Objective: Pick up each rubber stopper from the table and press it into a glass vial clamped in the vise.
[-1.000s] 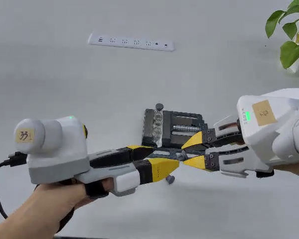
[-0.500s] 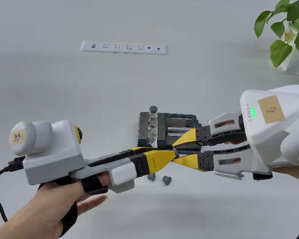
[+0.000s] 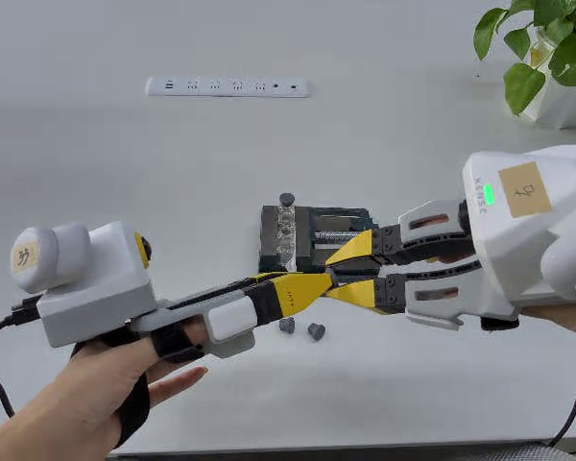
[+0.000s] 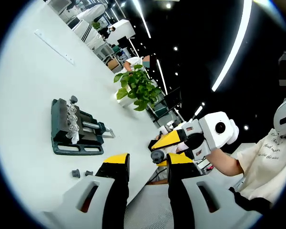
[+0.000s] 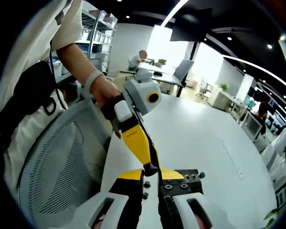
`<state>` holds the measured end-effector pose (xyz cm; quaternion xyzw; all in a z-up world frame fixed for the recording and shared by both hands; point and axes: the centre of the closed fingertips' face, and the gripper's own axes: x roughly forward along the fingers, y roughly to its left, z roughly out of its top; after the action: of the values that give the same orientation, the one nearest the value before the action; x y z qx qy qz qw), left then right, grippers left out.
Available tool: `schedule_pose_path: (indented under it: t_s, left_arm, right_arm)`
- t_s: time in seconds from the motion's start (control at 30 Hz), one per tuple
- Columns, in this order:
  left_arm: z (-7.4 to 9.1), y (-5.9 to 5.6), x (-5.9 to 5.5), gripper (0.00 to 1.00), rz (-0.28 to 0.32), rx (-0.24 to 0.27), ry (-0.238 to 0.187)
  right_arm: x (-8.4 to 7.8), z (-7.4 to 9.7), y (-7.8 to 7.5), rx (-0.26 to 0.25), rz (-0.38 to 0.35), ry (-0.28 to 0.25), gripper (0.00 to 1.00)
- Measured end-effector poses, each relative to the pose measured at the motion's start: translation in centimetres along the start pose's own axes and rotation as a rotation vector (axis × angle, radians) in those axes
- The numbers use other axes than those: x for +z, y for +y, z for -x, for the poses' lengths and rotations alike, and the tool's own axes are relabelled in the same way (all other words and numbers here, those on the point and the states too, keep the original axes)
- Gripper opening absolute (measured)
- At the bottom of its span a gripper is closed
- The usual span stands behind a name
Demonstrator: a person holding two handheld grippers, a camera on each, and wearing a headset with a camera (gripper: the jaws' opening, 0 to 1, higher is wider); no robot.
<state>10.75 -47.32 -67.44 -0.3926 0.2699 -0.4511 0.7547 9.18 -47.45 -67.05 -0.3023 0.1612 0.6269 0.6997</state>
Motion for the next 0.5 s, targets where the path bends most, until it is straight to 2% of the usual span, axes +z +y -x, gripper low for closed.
schedule_pose_path:
  t_s: [0.2,0.33,0.5]
  left_arm:
    - [0.0,-0.8,-0.7,0.24,0.022,-0.040,0.022]
    - [0.0,-1.1,-0.4,0.19,0.057,-0.061,0.000]
    - [0.1,-1.7,-0.3,0.11,0.107,-0.101,0.001]
  right_arm:
    - [0.5,0.1,0.0,-0.007,0.003,-0.021,0.06]
    - [0.6,0.1,0.3,-0.002,0.008,-0.026,0.06]
    - [0.9,0.3,0.3,-0.009,0.013,-0.036,0.06]
